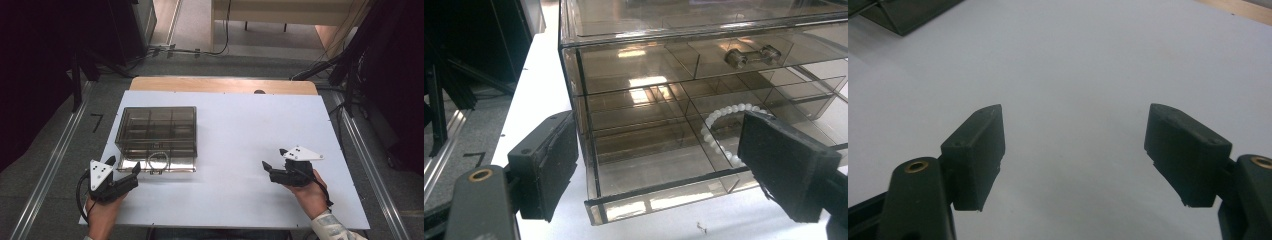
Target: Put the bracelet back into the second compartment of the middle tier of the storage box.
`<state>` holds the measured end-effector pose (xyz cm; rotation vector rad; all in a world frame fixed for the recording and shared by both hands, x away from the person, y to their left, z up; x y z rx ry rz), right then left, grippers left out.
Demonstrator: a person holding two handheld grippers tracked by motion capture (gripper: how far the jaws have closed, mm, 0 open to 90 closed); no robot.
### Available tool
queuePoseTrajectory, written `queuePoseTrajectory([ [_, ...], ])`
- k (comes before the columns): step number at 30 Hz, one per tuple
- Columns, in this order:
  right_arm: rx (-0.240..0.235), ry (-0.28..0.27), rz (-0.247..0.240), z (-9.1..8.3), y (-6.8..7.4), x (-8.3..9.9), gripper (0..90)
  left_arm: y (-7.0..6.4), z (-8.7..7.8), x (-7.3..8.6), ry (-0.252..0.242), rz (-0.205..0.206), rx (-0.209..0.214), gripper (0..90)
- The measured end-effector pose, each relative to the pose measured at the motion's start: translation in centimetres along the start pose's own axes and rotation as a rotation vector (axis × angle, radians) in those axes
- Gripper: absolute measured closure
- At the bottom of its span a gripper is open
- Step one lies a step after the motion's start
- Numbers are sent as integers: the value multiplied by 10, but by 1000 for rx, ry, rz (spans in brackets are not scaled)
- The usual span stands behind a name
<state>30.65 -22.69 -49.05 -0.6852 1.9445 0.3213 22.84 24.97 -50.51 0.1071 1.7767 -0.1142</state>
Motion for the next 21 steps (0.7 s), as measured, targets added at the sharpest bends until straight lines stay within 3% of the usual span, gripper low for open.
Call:
queuePoseTrajectory([
  [13,112,17,77,-26,-46,22,225,5,2,-2,-15,-18,-16,173],
  [21,179,1,140,-41,-71,29,221,18,5,-16,-62,-79,-51,173],
])
Point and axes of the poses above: each handheld gripper's, and its own axes: z roughly forward along the jaws, x roughly out of its underside, y roughly to its left, the point moved 4 cm from there along z, roughly forward along the jaws, and after that the axes turned 10 degrees about -y, right-handed, at the moved point
